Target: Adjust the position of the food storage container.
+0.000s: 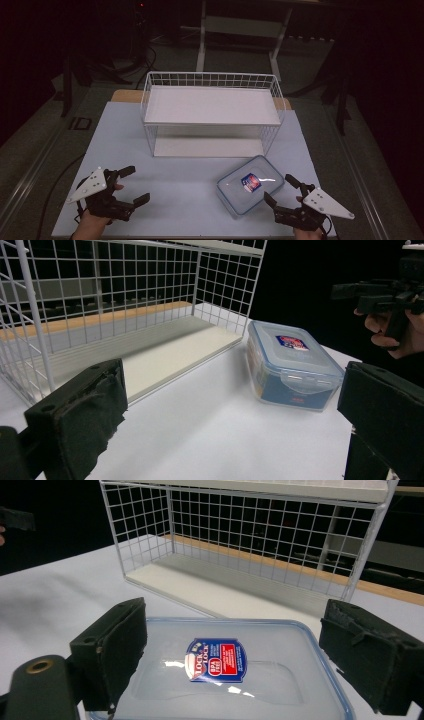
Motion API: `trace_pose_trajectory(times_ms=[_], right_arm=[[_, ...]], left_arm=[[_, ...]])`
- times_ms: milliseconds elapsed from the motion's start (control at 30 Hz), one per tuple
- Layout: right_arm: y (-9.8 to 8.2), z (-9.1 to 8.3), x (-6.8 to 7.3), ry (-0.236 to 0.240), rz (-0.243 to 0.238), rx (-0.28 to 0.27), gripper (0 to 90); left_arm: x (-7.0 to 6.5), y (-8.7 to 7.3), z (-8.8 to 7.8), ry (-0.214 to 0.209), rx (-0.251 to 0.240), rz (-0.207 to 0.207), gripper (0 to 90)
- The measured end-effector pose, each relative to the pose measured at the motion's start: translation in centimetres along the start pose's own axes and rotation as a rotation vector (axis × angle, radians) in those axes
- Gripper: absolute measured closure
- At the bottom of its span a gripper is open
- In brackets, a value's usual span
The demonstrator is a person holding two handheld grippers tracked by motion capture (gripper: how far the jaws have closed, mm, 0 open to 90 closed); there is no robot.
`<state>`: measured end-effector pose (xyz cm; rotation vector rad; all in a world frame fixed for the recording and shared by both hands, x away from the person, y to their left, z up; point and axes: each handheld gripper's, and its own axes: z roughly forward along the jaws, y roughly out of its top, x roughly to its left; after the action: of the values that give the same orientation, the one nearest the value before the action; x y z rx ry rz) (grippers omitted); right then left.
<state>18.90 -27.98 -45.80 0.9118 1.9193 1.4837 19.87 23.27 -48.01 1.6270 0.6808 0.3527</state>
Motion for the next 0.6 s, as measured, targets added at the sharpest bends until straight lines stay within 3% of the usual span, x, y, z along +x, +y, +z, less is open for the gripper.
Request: trace_pose_trajectory(times_ms=[200,333,400,500,567,600], right_arm=[[0.4,-0.1,0.6,-0.022,-0.015,0.012,11.1],[0.8,-0.4,1.0,-0.036,-0.022,-0.012,10.8],[1.1,-0.4,1.0,-0.019,-0.017,-0.008,10.8],[1.7,-0.2,0.8,-0.007,0.056,0.022,11.1],[2.0,-0.1,0.8,-0.015,0.067,0.039,11.7],[2.0,-0.2,0.8,0.021,0.065,0.035,10.7]], left_arm=[[0.1,-0.1,-0.1,0.001,-0.008,0.001,0.0],[0.2,-0.1,-0.1,0.000,-0.011,-0.005,0.0],[0.2,-0.1,-0.1,-0.001,-0.011,-0.007,0.0],[0.2,-0.1,0.0,-0.004,-0.009,-0.005,0.0],[0.2,-0.1,0.0,-0.006,-0.008,-0.004,0.0],[0.2,-0.1,0.0,-0.008,-0.006,-0.007,0.0]])
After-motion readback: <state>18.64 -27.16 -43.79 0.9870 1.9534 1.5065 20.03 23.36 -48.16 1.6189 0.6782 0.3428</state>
